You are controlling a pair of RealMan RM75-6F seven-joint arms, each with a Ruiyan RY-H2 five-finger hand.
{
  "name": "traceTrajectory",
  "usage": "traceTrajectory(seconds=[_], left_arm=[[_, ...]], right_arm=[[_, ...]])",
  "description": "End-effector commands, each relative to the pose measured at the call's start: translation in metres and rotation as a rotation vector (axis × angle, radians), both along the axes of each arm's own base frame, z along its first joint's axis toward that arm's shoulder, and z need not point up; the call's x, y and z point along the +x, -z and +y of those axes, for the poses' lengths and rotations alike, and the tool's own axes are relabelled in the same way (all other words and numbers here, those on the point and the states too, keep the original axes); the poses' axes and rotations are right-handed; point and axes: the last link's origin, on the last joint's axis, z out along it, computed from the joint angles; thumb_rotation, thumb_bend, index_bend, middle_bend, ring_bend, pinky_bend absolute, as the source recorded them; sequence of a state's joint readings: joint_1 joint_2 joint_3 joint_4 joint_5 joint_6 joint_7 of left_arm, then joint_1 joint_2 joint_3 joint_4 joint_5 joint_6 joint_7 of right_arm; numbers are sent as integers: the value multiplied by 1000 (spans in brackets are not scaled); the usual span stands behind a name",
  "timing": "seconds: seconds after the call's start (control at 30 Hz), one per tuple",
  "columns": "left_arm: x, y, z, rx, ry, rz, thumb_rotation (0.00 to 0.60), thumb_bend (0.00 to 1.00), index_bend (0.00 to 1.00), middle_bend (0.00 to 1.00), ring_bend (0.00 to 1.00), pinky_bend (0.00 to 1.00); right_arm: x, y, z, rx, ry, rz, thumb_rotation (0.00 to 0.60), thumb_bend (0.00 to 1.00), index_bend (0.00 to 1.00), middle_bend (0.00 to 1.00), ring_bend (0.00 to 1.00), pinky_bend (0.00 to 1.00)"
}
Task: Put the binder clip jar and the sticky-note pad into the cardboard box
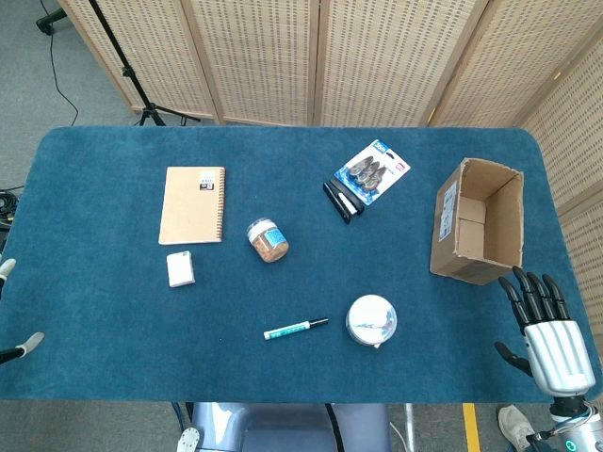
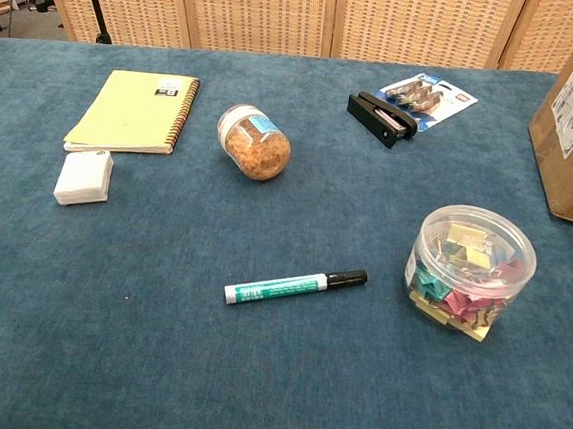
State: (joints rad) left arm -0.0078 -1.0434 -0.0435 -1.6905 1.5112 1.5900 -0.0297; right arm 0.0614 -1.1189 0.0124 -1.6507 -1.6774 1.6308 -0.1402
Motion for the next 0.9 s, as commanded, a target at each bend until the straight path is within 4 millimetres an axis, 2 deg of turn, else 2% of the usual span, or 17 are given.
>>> traceTrajectory(seconds=[0.03,0.27,0.4,0.63,0.9], left_arm=[[0,0,0,-2,-1,0,600,0,0,0,0,0],[1,0,0,-4,5,-6,600,0,0,0,0,0],[1,1,1,-9,8,-7,600,0,0,0,0,0],[2,1,8,-9,20,-11,600,0,0,0,0,0],[-2,1,12,1,25,-16,600,0,0,0,0,0]], right_arm=[[0,0,0,4,6,1,600,0,0,0,0,0],[2,3,2,58,-7,-24,600,0,0,0,0,0],[10,12,-1,174,-43,-89,600,0,0,0,0,0],[46,49,-26,610,-160,-167,600,0,0,0,0,0],[83,83,-59,737,-233,-28,600,0,0,0,0,0]])
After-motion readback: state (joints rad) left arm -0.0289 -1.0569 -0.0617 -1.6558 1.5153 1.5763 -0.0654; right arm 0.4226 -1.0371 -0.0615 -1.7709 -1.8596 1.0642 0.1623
